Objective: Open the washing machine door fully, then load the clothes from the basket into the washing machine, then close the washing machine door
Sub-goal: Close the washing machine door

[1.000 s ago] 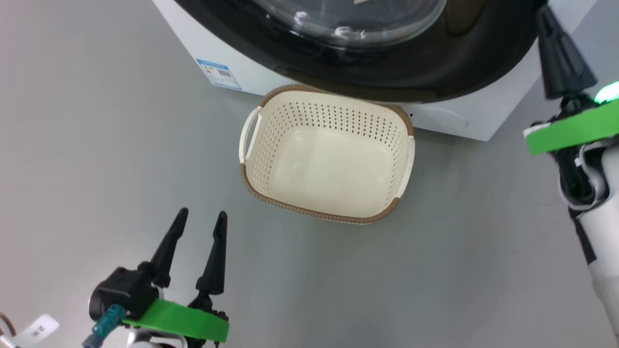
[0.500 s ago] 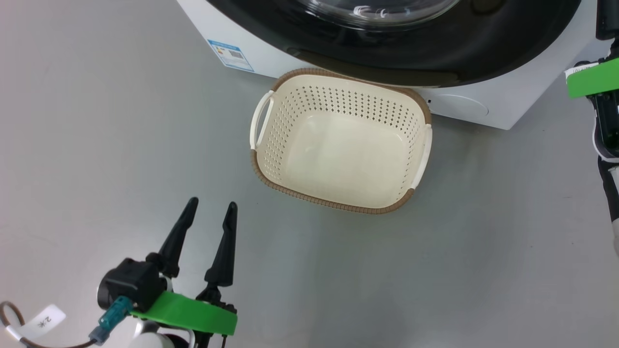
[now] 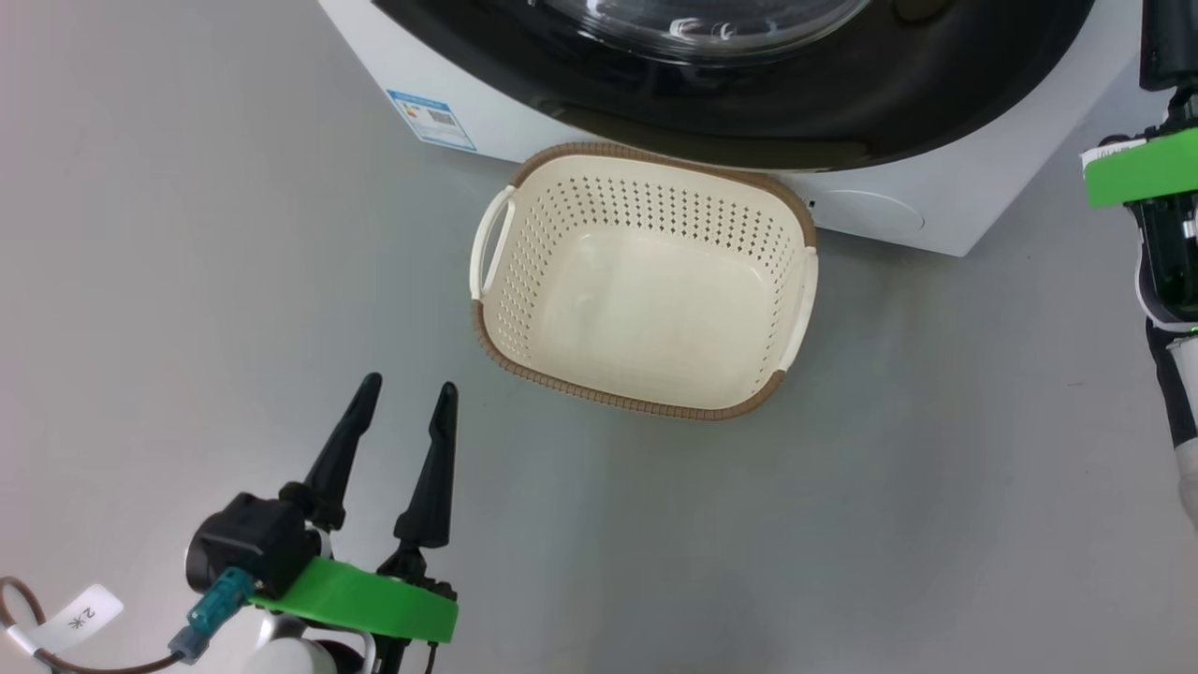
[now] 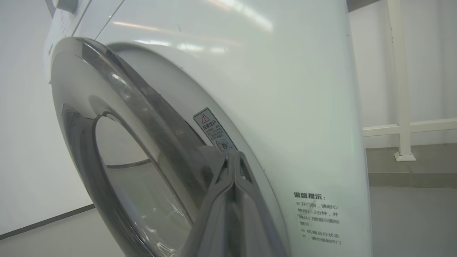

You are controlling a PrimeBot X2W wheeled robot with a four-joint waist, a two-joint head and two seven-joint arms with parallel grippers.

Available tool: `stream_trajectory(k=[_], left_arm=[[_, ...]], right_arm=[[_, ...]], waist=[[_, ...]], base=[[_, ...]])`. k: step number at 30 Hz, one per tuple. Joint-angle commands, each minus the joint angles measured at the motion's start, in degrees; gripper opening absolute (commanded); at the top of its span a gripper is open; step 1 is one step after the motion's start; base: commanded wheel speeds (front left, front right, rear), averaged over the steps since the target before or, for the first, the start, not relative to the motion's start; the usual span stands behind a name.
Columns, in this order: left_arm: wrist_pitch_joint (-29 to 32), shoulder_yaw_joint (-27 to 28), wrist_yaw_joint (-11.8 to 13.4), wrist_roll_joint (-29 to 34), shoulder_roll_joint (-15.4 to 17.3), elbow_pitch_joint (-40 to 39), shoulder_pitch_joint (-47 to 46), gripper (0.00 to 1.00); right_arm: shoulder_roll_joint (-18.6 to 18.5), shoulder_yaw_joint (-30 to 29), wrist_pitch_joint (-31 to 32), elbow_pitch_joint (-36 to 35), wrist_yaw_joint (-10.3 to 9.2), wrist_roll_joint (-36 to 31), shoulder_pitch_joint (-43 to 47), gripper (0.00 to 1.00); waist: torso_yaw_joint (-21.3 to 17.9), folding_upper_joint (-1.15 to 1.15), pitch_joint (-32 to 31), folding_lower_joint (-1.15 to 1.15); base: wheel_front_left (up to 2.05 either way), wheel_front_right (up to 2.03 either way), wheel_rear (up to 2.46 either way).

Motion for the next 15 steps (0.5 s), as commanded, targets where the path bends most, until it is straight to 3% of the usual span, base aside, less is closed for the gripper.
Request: stream_trajectory(k=[1,15], left_arm=[[-0.37,1.91,-0.09,0.35,0.70,-1.38,-0.77,1.00],[-0.37,2.51,-0.09,1.25,0.70,-0.80,-0.46,1.00]], right_arm=[[0.74,1.22,-0.26,-2.07,0.09,0.28,1.99,0.00],[1.32,3.46,-0.26,-3.29,0.09,0.37,7.14,0.00]], waist=[[-0.56,0.00,-0.50,0.00],[-2.07,0.00,-2.82,0.00]], base=[[0.00,0.00,0.00],[0.00,0.00,0.00]])
